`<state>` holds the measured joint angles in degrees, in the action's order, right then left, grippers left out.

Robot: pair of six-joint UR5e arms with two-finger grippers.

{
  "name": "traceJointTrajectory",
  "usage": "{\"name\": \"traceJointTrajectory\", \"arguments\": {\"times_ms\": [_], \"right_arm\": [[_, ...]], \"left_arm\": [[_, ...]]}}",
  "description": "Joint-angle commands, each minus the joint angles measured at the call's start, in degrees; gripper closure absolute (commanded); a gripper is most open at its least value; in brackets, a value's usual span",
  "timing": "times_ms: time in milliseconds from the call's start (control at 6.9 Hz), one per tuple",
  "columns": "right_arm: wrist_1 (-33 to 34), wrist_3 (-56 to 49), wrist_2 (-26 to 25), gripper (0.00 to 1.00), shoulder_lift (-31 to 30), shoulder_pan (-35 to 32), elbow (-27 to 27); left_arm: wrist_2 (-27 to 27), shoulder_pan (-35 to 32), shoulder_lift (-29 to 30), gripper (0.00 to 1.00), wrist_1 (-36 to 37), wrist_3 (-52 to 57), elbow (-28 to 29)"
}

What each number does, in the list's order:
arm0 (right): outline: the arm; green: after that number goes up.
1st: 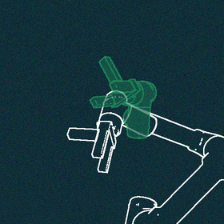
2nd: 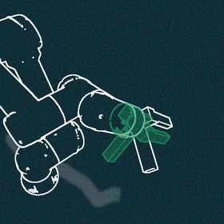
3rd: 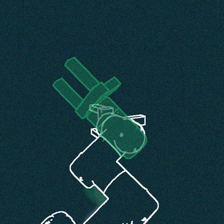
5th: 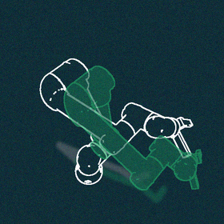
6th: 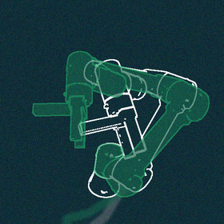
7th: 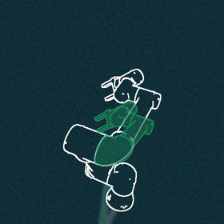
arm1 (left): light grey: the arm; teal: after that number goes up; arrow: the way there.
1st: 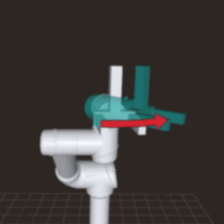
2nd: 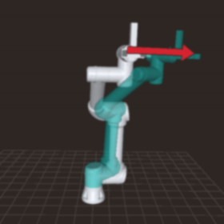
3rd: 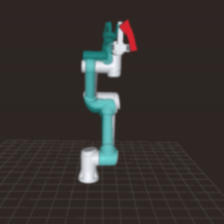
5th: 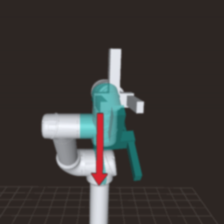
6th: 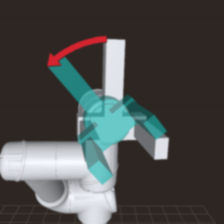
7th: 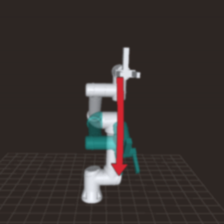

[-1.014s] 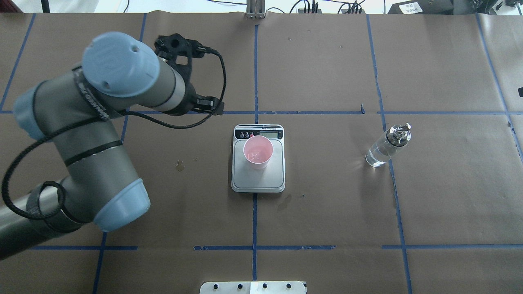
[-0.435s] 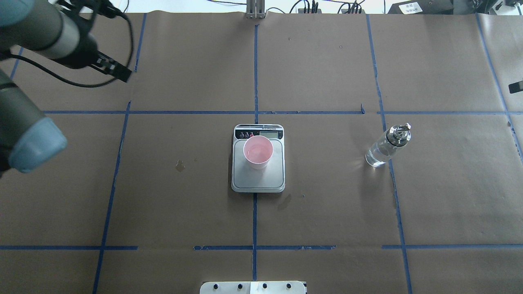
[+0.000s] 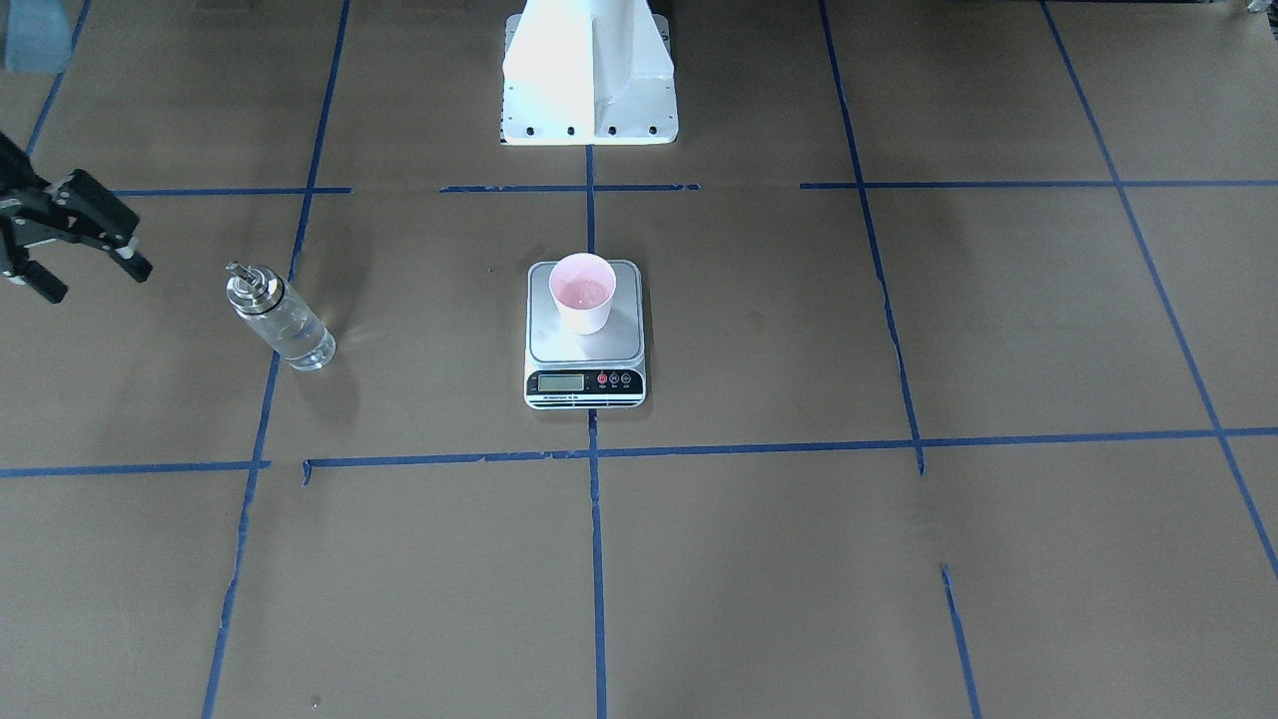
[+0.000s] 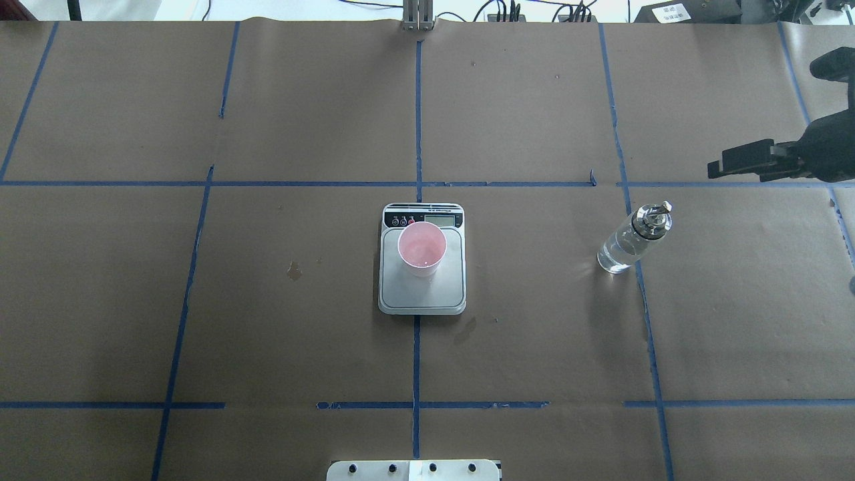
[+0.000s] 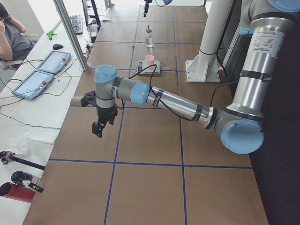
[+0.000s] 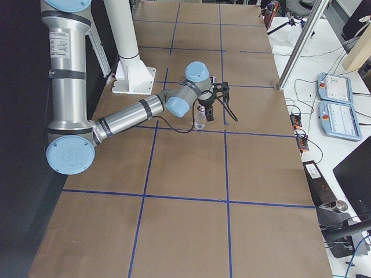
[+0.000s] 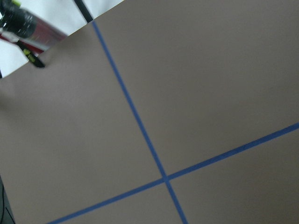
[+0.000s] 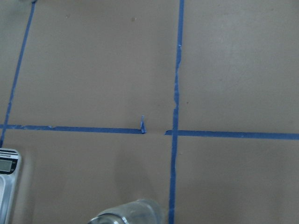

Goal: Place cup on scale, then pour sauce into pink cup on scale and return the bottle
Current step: 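Reach the right gripper to the clear sauce bottle and grasp it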

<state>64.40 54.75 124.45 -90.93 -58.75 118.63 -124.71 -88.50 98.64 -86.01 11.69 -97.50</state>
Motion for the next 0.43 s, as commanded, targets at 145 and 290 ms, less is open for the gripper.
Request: {"name": "traceJointTrajectory", "arguments": {"times_ms": [145, 290], "right_arm": [[11.01, 13.49, -22.73, 0.00, -1.43, 20.51, 13.54], [10.93, 18.68, -35.38, 0.00, -2.22, 30.09, 13.55]], "left_arm": [[-7.04, -3.61, -7.76, 0.00, -0.38, 0.97, -0.84], [-7.04, -3.61, -7.76, 0.00, -0.38, 0.97, -0.84]]}}
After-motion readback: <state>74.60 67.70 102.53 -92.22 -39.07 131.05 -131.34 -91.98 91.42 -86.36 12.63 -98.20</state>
